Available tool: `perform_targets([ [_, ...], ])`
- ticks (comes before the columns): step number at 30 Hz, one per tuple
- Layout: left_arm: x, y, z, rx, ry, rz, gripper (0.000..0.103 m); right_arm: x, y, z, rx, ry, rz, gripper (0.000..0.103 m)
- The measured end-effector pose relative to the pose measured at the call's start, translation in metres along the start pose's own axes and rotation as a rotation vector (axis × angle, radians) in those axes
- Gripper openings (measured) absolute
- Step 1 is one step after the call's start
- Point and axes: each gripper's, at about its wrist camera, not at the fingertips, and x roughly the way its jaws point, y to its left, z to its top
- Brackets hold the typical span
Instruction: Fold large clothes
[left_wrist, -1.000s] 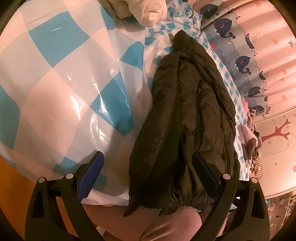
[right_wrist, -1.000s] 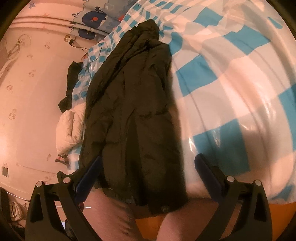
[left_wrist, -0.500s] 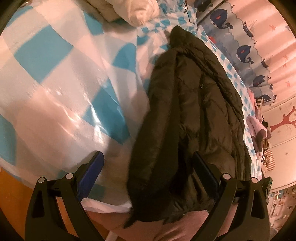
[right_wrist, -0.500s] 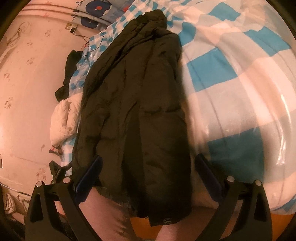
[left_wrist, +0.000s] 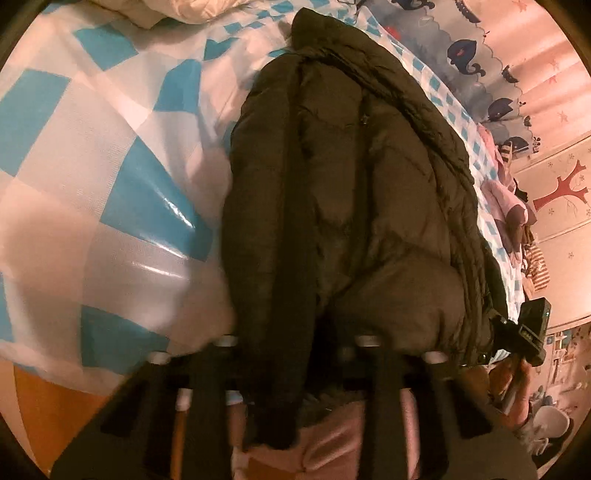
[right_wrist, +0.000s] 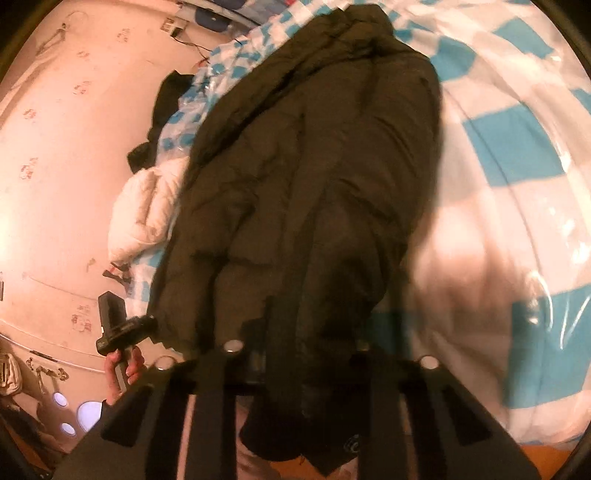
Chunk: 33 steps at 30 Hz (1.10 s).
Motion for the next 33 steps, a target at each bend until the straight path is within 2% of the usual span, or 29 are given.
perform_targets([
  [3, -0.018, -0.013, 0.006, 0.01, -0.018, -0.04, 0.006, -0.012, 0.007, 0.006, 0.016, -0.051, 0.071, 0.015],
  [6, -0.043, -0.034, 0.006, 0.041, -0.044, -0.123, 0.005, -0.035, 0.02, 0.013, 0.02, -0.117, 0.145, 0.013],
  [11, -0.085, -0.061, -0.009, 0.097, -0.076, -0.235, 0.005, -0.096, 0.042, 0.011, -0.02, -0.199, 0.234, 0.013],
  [14, -0.098, -0.063, -0.034, 0.14, -0.047, -0.258, 0.006, -0.131, 0.04, -0.006, -0.056, -0.194, 0.245, 0.013],
  [16, -0.094, -0.06, -0.05, 0.179, 0.012, -0.262, 0.009, -0.14, 0.033, -0.022, -0.065, -0.16, 0.242, 0.013],
  [17, -0.087, -0.053, -0.061, 0.202, 0.056, -0.248, 0.012, -0.141, 0.025, -0.033, -0.065, -0.121, 0.239, 0.016],
  [19, -0.069, -0.04, -0.074, 0.213, 0.135, -0.222, 0.03, -0.136, 0.004, -0.053, -0.061, -0.034, 0.182, 0.024],
  [20, -0.057, -0.027, -0.08, 0.188, 0.172, -0.197, 0.036, -0.134, -0.006, -0.059, -0.048, -0.012, 0.166, 0.044],
  [21, -0.049, -0.018, -0.083, 0.168, 0.187, -0.179, 0.047, -0.131, -0.019, -0.065, -0.021, 0.011, 0.164, 0.059],
  [23, -0.038, 0.001, -0.085, 0.119, 0.183, -0.185, 0.054, -0.13, -0.049, -0.074, 0.055, 0.013, 0.174, 0.065],
  [25, -0.034, 0.02, -0.084, 0.049, 0.159, -0.228, 0.063, -0.134, -0.07, -0.077, 0.107, -0.021, 0.216, 0.072],
  [26, -0.034, 0.025, -0.084, 0.025, 0.151, -0.248, 0.066, -0.135, -0.077, -0.077, 0.132, -0.041, 0.23, 0.083],
  [27, -0.034, 0.031, -0.083, -0.003, 0.139, -0.271, 0.071, -0.137, -0.086, -0.077, 0.159, -0.061, 0.234, 0.087],
  [29, -0.035, 0.04, -0.083, -0.027, 0.123, -0.285, 0.075, -0.136, -0.093, -0.076, 0.166, -0.055, 0.229, 0.087],
  [33, -0.032, 0.049, -0.082, -0.04, 0.123, -0.262, 0.081, -0.127, -0.1, -0.07, 0.166, -0.031, 0.199, 0.087],
])
